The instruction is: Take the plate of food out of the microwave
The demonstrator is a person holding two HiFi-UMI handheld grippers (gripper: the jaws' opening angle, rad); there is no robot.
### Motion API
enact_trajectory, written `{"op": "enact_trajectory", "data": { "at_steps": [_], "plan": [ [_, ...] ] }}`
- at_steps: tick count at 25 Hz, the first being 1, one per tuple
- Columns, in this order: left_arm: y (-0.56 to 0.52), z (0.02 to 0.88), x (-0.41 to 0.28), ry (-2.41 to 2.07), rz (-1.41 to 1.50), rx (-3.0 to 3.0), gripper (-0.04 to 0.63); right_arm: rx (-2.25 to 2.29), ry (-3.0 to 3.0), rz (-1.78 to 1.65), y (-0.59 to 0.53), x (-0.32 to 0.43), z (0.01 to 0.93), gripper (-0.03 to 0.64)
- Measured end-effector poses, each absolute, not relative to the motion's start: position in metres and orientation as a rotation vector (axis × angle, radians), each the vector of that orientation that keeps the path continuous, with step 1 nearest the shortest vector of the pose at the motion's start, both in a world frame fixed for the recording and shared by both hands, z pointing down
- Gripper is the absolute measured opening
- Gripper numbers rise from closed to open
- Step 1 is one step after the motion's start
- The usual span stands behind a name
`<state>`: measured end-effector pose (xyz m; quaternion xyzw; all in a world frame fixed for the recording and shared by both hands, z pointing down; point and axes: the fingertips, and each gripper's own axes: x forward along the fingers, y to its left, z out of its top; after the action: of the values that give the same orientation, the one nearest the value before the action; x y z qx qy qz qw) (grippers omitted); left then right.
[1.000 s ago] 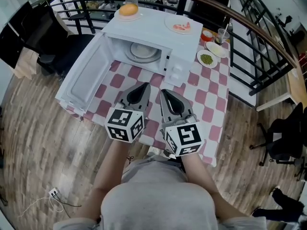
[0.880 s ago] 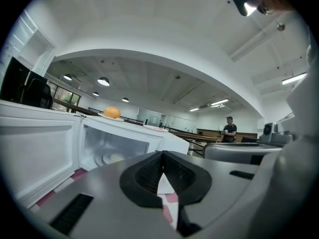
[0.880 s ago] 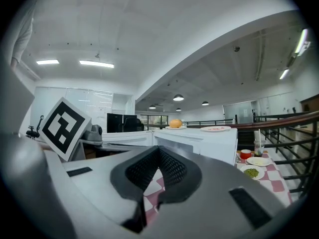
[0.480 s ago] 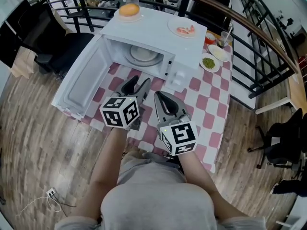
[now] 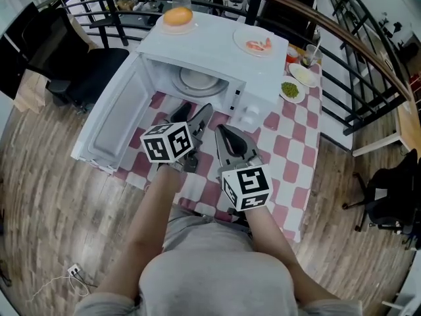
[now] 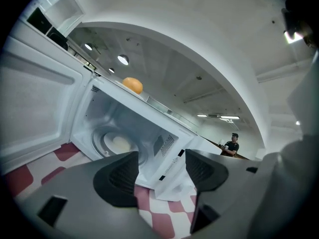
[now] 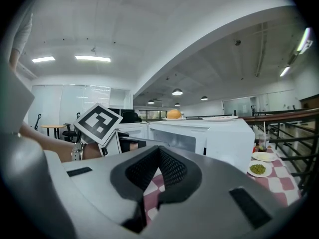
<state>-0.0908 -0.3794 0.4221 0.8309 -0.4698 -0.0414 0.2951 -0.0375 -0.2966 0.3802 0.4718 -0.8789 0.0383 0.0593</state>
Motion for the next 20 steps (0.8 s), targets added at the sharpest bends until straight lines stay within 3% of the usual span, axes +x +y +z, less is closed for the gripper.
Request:
{"op": "enact_trajectory", "data": {
  "at_steps": [11, 20],
  "plan": [
    [-0.429, 0.469, -0.109, -1.251, -0.162, 1.981, 0.296, 1.463, -2.604, 0.141, -0.330, -0.042, 0.398, 0.023],
    [-0.460, 0.515, -0.133, -1.277, -0.227, 1.651, 0.368, 1.471, -2.558, 0.187, -0.343, -0.038, 0.416, 0.023]
  ]
}}
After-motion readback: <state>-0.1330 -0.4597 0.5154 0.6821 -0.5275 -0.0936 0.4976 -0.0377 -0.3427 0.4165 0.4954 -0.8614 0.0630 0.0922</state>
